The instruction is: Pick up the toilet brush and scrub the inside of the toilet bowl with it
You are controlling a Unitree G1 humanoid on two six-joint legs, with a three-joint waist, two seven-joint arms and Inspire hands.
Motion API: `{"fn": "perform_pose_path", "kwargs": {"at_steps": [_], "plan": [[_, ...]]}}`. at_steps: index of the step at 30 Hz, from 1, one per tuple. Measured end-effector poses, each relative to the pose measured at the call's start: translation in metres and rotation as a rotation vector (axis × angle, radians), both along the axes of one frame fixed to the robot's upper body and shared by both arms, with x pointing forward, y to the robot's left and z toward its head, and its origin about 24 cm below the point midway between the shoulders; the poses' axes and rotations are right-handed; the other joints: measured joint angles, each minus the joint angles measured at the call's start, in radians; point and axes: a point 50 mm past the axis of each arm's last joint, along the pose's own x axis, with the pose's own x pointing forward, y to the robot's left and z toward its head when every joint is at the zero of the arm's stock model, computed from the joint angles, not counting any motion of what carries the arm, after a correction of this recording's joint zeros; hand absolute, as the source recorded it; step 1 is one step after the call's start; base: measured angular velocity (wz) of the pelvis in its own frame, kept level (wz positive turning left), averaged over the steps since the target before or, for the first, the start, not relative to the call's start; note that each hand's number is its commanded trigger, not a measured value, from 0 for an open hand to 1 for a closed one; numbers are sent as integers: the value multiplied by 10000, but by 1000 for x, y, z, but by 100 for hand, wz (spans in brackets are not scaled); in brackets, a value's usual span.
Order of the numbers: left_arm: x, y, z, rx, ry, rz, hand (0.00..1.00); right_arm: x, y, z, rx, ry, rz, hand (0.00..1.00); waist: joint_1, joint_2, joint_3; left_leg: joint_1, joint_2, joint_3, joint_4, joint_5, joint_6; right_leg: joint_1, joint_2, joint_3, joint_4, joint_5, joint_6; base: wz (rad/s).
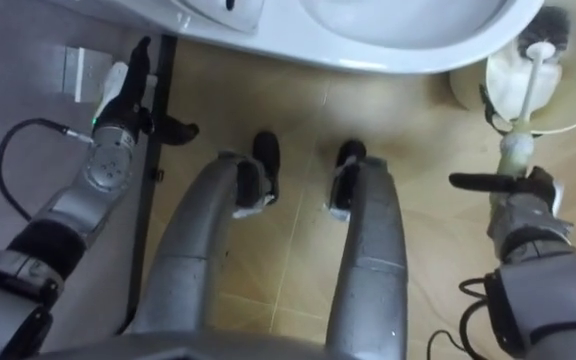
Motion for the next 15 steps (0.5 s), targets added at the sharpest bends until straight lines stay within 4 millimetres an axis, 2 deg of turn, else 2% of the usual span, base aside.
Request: {"fn": "perform_pose_path", "kwargs": {"at_steps": [4, 6, 8, 9, 10, 15], "plan": [[2, -1, 3, -113, -119, 11, 0, 6, -5, 8, -171, -199, -11, 0, 57, 110, 20, -369, 1, 10, 464, -156, -18, -394, -1, 84, 468, -141, -22, 1], [5, -2, 6, -123, -241, -25, 0, 6, -8, 10, -251, -244, -60, 0, 35, 130, 23, -567, -107, 27, 597, -170, -26, -635, -91, 141, 714, -216, -34, 10], [7, -4, 9, -76, -420, 8, 0, 6, -8, 10, -275, -234, -83, 0, 33, 145, 32, -652, -104, 29, 694, -189, -35, -730, -102, 158, 836, -263, -29, 7], [8, -5, 10, -45, -487, 5, 0, 6, -8, 10, -275, -243, -82, 60, 45, 148, 34, -684, -103, 28, 723, -197, -40, -758, -101, 158, 865, -275, -39, 0], [8, -5, 11, -40, -511, -9, 0, 7, -8, 11, -282, -251, -71, 100, 50, 153, 32, -700, -101, 28, 732, -198, -42, -773, -99, 157, 871, -276, -40, 0], [9, -5, 12, -1, -653, 63, 0, 7, -8, 10, -374, -170, 91, 100, 37, 160, 37, -740, -109, 37, 849, -255, -74, -823, -129, 178, 1020, -341, -48, 1]]}}
